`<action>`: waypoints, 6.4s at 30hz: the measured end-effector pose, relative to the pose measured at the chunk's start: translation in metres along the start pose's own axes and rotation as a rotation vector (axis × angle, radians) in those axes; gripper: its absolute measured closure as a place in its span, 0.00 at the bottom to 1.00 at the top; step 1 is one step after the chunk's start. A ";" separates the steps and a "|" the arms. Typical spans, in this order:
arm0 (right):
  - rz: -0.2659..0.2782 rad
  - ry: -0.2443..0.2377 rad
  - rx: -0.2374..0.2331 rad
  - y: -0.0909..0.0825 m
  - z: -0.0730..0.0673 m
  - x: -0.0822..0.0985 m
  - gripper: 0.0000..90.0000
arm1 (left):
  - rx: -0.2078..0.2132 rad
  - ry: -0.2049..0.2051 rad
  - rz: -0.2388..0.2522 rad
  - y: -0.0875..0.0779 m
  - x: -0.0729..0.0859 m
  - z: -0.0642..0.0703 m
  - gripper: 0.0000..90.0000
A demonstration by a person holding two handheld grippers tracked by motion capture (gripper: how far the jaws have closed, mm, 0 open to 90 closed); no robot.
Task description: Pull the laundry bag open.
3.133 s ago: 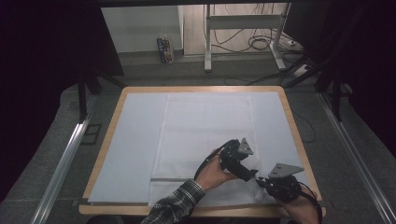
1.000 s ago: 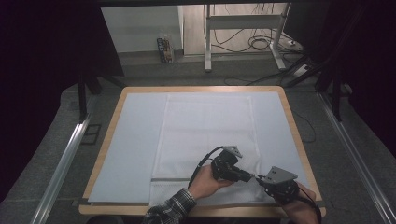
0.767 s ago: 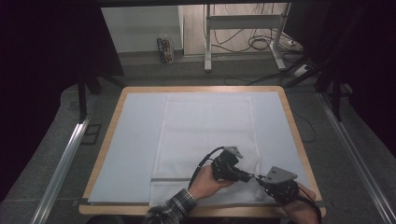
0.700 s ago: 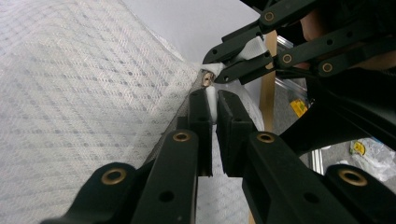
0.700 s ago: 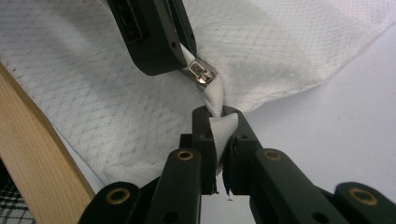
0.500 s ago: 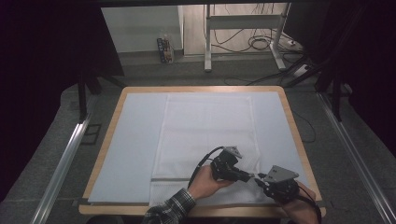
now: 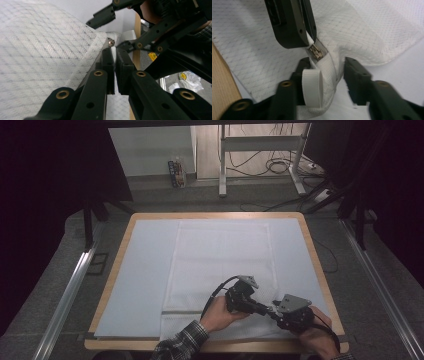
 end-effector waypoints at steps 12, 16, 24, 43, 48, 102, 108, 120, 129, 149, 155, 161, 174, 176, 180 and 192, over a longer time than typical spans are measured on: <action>0.016 0.034 -0.021 -0.001 -0.002 -0.002 0.94 | -0.035 0.045 0.006 -0.004 -0.001 -0.001 0.97; 0.001 0.037 -0.007 -0.001 -0.002 0.000 0.94 | -0.073 0.038 -0.001 -0.007 0.003 -0.006 0.97; 0.008 0.047 -0.015 -0.003 0.000 0.003 0.94 | -0.063 0.034 -0.013 -0.016 0.014 -0.014 0.97; 0.014 0.082 -0.051 -0.005 -0.004 0.002 0.94 | -0.082 0.004 -0.004 -0.029 0.025 -0.016 0.97; 0.012 0.090 -0.056 -0.006 -0.003 0.003 0.94 | -0.092 -0.007 -0.005 -0.034 0.029 -0.020 0.97; 0.004 0.102 -0.062 -0.004 -0.006 0.005 0.93 | -0.176 -0.060 -0.005 -0.085 0.069 -0.037 0.97; 0.001 0.105 -0.059 -0.004 -0.006 0.006 0.93 | -0.170 -0.074 0.004 -0.091 0.074 -0.040 0.97; -0.012 0.123 -0.066 -0.001 -0.005 0.008 0.93 | -0.209 -0.087 0.006 -0.104 0.085 -0.044 0.97; -0.033 0.128 -0.065 0.002 -0.004 0.012 0.93 | -0.222 -0.101 0.017 -0.113 0.091 -0.046 0.97; 0.018 0.138 -0.061 -0.004 -0.003 0.007 0.93 | -0.246 -0.154 0.056 -0.141 0.109 -0.052 0.97; 0.037 0.132 -0.053 -0.009 -0.003 0.006 0.94 | -0.260 -0.161 0.063 -0.149 0.114 -0.052 0.97; 0.046 0.135 -0.053 -0.010 -0.003 0.005 0.93 | -0.275 -0.178 0.079 -0.159 0.120 -0.054 0.97; 0.052 0.138 -0.061 -0.011 -0.005 0.004 0.94 | -0.298 -0.197 0.087 -0.171 0.132 -0.054 0.97; 0.050 0.137 -0.059 -0.011 -0.005 0.004 0.94 | -0.304 -0.207 0.093 -0.173 0.134 -0.055 0.97; 0.050 0.139 -0.056 -0.012 -0.005 0.005 0.94 | -0.318 -0.219 0.094 -0.178 0.139 -0.056 0.97; 0.047 0.150 -0.046 -0.014 -0.002 0.008 0.94 | -0.369 -0.250 0.107 -0.195 0.155 -0.061 0.97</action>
Point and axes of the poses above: each handheld gripper's, and its own axes: y roughly forward along the jaws, x roughly out of its underside, z roughly to its right, the point moved 8 cm from there along y, roughly forward along the jaws, and after that the axes turned 11 degrees about -x, right-handed, at the moved point
